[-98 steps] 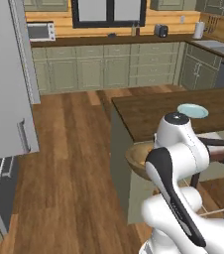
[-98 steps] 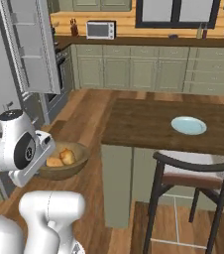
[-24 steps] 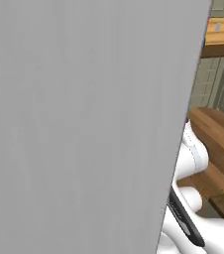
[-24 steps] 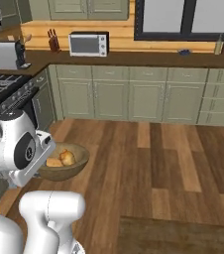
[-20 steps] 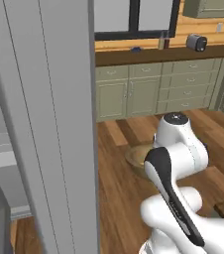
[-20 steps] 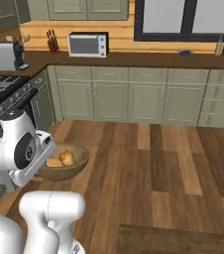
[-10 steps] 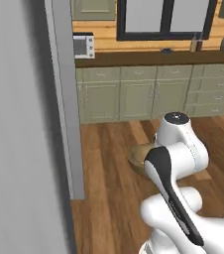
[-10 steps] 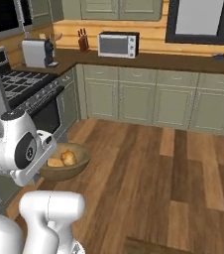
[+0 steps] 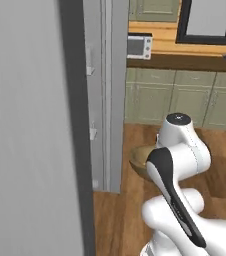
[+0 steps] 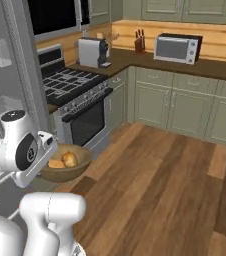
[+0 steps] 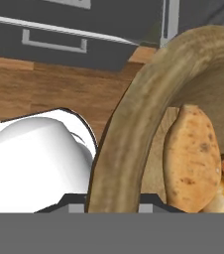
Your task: Pick the chicken drumstick and potato from their plates and place them in the bowl. Then put the bowl in the fridge.
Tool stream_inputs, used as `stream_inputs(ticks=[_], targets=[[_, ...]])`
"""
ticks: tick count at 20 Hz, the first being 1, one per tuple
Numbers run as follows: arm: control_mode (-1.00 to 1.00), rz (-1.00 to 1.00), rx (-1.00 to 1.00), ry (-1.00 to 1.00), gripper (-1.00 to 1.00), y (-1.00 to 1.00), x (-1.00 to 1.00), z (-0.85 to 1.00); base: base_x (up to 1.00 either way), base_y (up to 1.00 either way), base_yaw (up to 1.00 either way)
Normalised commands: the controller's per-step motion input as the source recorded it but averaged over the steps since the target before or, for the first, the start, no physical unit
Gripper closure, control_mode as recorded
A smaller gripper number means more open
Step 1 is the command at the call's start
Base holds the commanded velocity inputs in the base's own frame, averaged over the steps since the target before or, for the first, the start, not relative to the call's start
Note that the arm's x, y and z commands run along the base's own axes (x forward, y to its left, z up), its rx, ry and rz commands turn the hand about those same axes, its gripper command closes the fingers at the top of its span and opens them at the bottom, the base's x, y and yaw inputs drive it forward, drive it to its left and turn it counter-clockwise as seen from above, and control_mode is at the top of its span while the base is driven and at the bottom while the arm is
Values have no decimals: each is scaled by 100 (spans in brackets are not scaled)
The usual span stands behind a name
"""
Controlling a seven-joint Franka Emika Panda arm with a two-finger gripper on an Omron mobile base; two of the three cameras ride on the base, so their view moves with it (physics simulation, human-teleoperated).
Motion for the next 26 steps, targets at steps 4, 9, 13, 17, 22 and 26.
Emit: stream_inputs(ticks=[4, 9, 13, 17, 22, 26], targets=[[100, 0, 0, 0, 100, 0, 0, 0, 42, 2, 53], [100, 0, 0, 0, 100, 0, 0, 0, 26, 5, 53], [100, 0, 0, 0, 100, 0, 0, 0, 32, 8, 56], [100, 0, 0, 0, 100, 0, 0, 0, 16, 15, 60], [100, 0, 0, 0, 100, 0, 0, 0, 7, 19, 66], [100, 0, 0, 0, 100, 0, 0, 0, 35, 0, 62]])
